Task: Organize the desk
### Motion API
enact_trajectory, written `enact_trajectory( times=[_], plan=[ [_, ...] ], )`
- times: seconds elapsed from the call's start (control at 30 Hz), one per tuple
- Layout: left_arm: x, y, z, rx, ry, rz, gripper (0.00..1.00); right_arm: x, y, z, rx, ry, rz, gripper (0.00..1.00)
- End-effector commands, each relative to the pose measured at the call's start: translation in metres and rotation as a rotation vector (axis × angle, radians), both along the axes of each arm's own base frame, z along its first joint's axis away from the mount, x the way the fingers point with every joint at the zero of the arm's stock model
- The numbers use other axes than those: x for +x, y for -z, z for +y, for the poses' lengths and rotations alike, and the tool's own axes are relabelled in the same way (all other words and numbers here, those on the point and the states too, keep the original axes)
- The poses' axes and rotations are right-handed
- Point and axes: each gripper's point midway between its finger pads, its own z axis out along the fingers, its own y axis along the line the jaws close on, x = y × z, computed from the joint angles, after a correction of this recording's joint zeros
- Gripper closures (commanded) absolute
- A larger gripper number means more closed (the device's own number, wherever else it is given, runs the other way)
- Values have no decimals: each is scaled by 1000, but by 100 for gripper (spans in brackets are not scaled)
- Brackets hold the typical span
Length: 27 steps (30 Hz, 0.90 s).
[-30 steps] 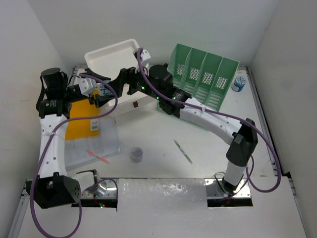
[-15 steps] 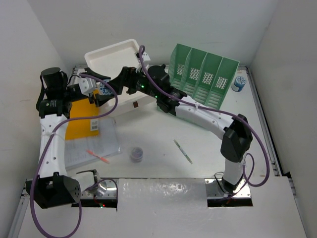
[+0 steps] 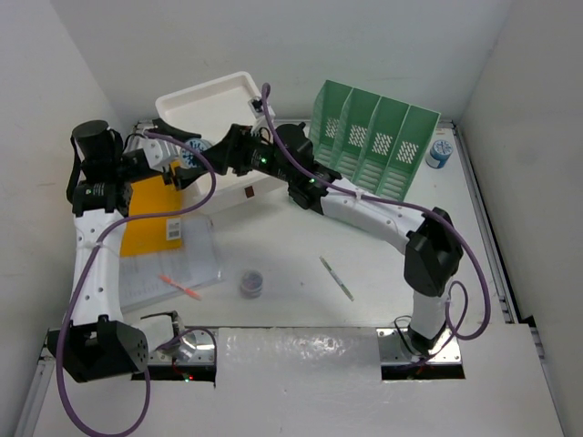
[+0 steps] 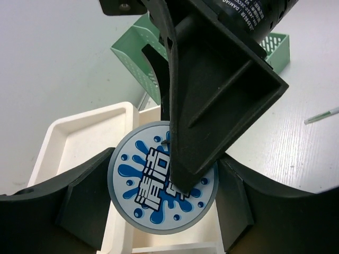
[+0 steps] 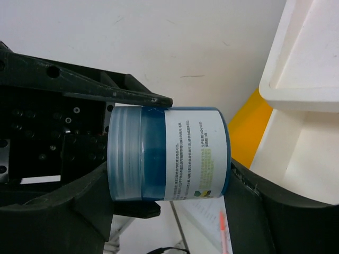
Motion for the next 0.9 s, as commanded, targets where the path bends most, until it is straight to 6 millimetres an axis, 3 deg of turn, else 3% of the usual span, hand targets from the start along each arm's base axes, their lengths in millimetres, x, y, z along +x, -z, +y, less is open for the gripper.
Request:
enact_trajectory(
  times=[0.0,0.07,0.1,0.13,0.2,0.23,0.27,0.3,0.33,0.43,0.5,0.63,0.73,0.8,0.83,0.87],
  plan=[
    [5,-26,-3,-11,0,-100,92,-17,-11,6,57,-87,-20,69],
    [9,-25,-1,-21,-20,-94,50,-14,-2,2,30,-58,-32,89],
    [12,-23,1,-28,-41,-75,29,-13,-10,-4,30,-34,-56,100],
    [13,-21,2,-31,-51,-65,1,-6,-6,-9,-7,17,-98,100],
    [17,-17,5,-25,-88,-42,0,1,-10,-23,-82,89,-168,100],
    [18,-15,8,-16,-113,-26,0,18,4,-38,-206,185,-224,100],
    [16,-12,11,-11,-140,25,0,26,-2,-47,-260,238,-268,100],
    [22,-10,19,13,-203,35,0,36,16,-62,-423,283,-329,100],
    [23,-5,27,41,-261,77,1,56,6,-82,-498,419,-365,100],
    [24,8,40,65,-358,165,0,84,24,-115,-730,565,-430,100],
    [32,18,54,80,-451,225,1,90,34,-119,-798,577,-453,100],
    [45,39,71,82,-557,341,0,100,60,-106,-850,540,-451,100],
    [67,45,89,40,-668,381,0,109,60,-106,-890,563,-465,100],
    [81,50,103,0,-748,417,0,113,74,-99,-928,528,-469,88],
    [89,44,108,-22,-773,394,0,114,68,-95,-916,516,-482,80],
    [94,44,116,-48,-814,401,0,114,70,-90,-917,496,-486,50]
  ],
)
